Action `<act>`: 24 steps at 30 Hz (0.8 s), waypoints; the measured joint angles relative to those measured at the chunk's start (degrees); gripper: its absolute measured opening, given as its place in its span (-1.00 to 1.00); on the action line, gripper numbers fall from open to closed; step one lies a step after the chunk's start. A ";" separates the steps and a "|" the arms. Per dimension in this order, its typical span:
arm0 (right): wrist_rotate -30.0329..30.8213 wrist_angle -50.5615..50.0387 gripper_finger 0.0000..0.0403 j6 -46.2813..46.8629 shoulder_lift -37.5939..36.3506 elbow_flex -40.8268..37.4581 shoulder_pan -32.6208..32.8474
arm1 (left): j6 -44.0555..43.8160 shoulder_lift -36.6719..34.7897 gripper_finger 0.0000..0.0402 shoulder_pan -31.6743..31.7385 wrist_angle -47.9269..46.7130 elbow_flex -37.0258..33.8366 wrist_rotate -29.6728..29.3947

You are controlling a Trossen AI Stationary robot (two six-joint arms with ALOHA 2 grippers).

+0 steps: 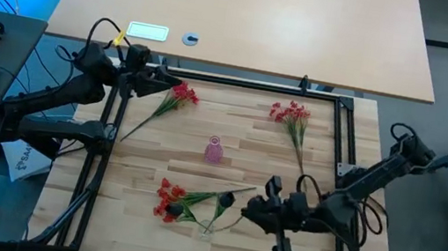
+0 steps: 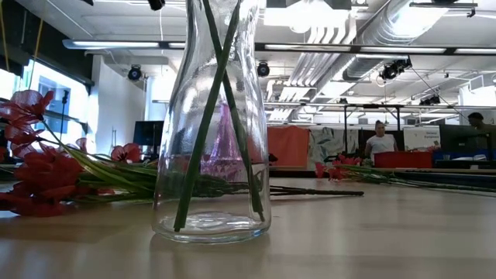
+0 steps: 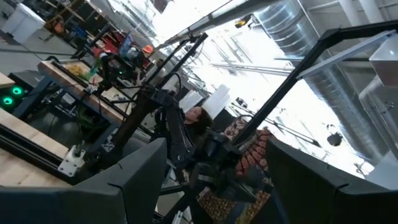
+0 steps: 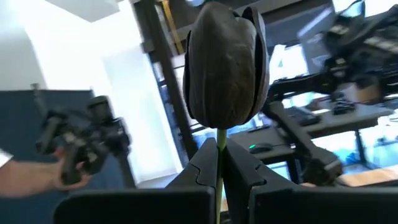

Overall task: Sort flowers into vase by color
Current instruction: Put the black flower into the transparent vase

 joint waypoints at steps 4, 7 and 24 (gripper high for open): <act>1.33 0.41 -1.00 -0.36 0.00 0.00 -1.17 | -0.01 -0.02 0.29 -0.02 0.01 0.00 1.26; 1.14 -0.63 -1.00 2.19 -0.11 0.00 -1.80 | 0.00 -0.02 0.29 -0.02 0.00 0.00 1.80; 0.68 -40.74 -1.00 8.63 3.80 21.18 -5.37 | 0.52 -0.02 0.29 0.00 0.00 0.00 4.36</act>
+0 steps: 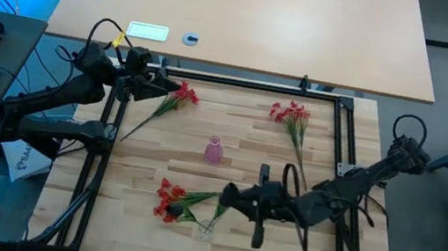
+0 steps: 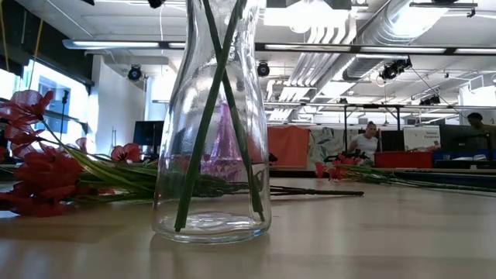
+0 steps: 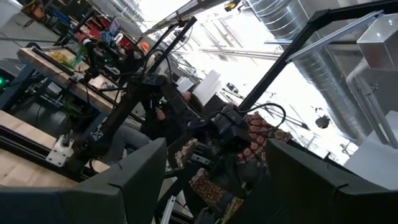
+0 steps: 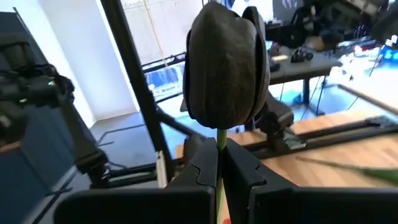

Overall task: Sort flowers into vase by color
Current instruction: Put the black flower into the transparent vase

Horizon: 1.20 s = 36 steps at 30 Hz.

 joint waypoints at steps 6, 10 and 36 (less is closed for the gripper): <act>-0.62 0.68 -0.99 2.30 3.61 2.21 -1.57 | 0.00 0.00 0.29 0.00 0.00 0.00 0.19; -1.01 -1.14 -0.83 6.75 4.72 4.00 -2.11 | 0.00 0.00 0.29 0.00 0.00 0.00 0.22; -23.79 -20.89 0.55 29.45 11.28 15.95 -3.41 | 0.42 0.00 0.29 0.02 -0.29 0.00 4.57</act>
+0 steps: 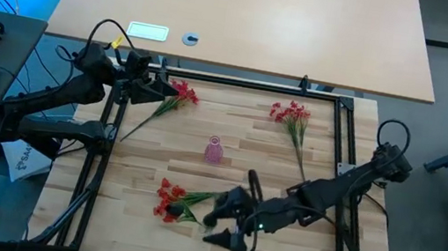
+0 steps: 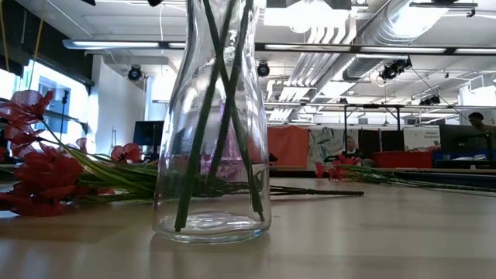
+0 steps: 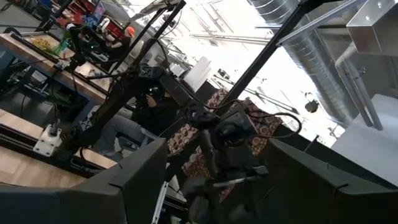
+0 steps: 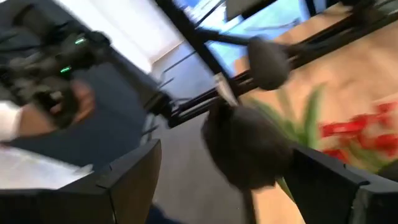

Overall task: Sort flowers into vase by color
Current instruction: Put the black flower into the transparent vase, then put the top right red flowers into the pink vase

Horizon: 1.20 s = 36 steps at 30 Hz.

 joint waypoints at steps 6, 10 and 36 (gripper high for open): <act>-3.19 -5.32 0.55 1.09 1.27 2.73 0.02 | 0.15 0.00 0.29 0.02 -0.15 0.00 1.85; -3.46 -11.39 0.54 4.02 1.27 4.95 -0.17 | 0.24 0.00 0.29 0.02 -0.13 0.00 2.74; 24.04 -68.27 0.54 19.47 1.10 26.76 -14.55 | 9.41 0.02 0.29 3.22 -5.22 0.02 8.24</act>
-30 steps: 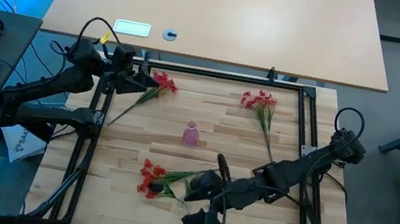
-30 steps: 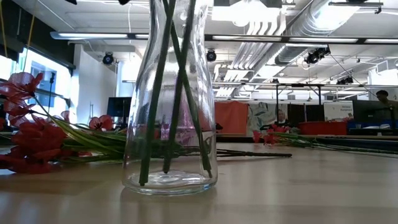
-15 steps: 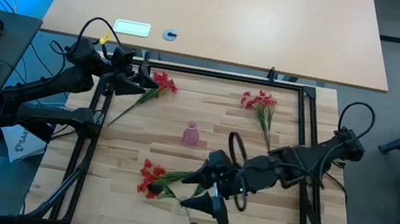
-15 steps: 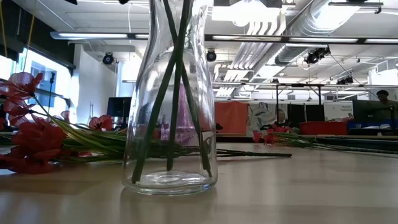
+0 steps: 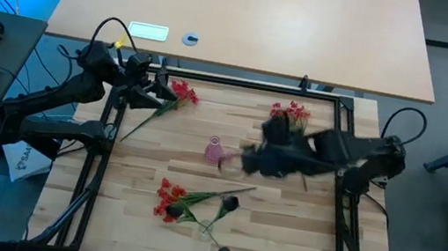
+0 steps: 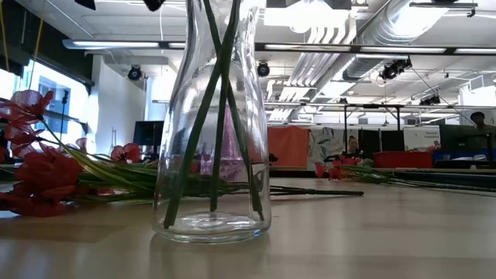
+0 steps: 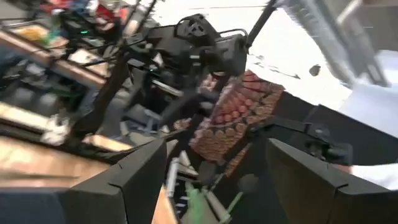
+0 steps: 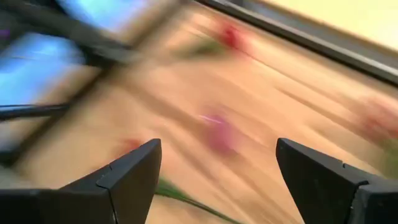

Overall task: Sort flowers into vase by color
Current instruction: Put the top right red flowers into the pink vase

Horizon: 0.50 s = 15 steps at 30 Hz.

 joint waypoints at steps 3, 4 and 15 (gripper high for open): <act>-3.64 -7.97 0.54 3.99 -0.28 -4.99 -6.84 | 2.91 0.00 0.29 1.49 -4.89 0.00 -0.39; -5.47 -5.52 0.54 1.44 -1.55 -8.53 -9.10 | 4.01 0.00 0.29 1.82 -6.54 0.00 -0.61; -31.34 17.22 0.54 -14.66 -13.11 -53.53 -37.40 | 8.27 0.04 0.29 2.52 -15.25 0.00 -3.41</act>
